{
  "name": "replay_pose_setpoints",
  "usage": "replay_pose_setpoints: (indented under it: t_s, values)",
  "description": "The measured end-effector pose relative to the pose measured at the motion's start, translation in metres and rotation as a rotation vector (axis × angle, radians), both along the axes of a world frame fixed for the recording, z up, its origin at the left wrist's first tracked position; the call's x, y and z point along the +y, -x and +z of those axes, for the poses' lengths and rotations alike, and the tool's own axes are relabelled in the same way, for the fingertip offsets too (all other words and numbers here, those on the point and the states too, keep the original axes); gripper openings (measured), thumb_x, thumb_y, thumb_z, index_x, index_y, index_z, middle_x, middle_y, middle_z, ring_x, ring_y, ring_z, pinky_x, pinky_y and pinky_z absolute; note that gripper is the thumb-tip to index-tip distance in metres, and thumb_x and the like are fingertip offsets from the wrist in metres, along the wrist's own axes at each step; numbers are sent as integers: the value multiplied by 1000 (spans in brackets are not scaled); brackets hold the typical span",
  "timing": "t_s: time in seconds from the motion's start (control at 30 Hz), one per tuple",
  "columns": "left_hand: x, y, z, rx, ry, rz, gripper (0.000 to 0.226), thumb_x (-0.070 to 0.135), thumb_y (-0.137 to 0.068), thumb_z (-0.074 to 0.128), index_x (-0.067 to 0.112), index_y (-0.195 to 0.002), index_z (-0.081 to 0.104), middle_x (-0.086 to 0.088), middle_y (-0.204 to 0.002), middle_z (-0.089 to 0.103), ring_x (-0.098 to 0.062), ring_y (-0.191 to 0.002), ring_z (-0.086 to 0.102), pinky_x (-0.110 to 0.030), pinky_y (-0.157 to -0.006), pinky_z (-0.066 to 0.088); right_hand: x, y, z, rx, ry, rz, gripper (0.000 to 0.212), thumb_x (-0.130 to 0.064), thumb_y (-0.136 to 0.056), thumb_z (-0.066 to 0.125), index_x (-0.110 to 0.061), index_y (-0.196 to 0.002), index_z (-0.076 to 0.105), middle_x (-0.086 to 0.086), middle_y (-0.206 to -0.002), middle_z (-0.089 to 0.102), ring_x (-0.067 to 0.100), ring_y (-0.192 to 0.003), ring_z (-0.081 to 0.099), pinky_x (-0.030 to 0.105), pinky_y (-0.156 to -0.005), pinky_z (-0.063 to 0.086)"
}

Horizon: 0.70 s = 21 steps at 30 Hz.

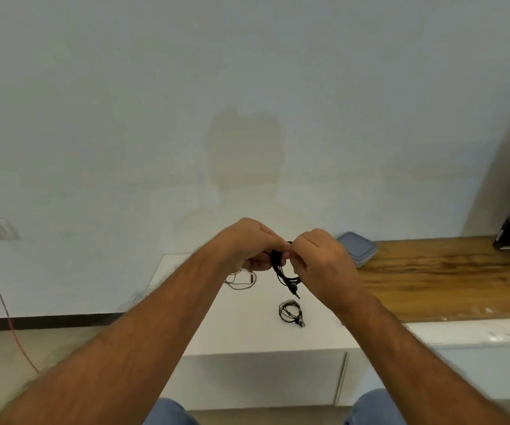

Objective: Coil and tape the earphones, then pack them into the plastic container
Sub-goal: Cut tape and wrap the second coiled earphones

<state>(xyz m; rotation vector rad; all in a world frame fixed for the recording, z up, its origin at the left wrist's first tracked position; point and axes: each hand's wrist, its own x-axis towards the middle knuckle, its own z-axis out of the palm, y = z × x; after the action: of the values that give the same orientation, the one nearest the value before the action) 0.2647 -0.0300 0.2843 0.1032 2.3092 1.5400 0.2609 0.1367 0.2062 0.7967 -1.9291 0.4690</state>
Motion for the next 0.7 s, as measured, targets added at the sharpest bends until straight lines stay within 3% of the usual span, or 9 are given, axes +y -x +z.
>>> replay_pose_setpoints:
  t_s: [0.4, 0.7]
  values:
    - [0, -77, 77, 55, -34, 3, 8, 15, -87, 69, 10, -82, 71, -6, -79, 72, -15, -74, 65, -21, -61, 52, -1, -59, 74, 245, -6, 28, 21, -6, -90, 53, -16, -77, 40, 6, -67, 51, 22, -61, 41, 28, -55, 35]
    - [-8, -127, 116, 44, -113, -23, 7, 14, -91, 65, 9, -89, 68, -1, -73, 71, -7, -62, 66, -19, -64, 52, -7, -101, 123, 283, 2, 65, 22, -8, -89, 56, -15, -73, 42, 5, -66, 51, 22, -58, 43, 29, -52, 37]
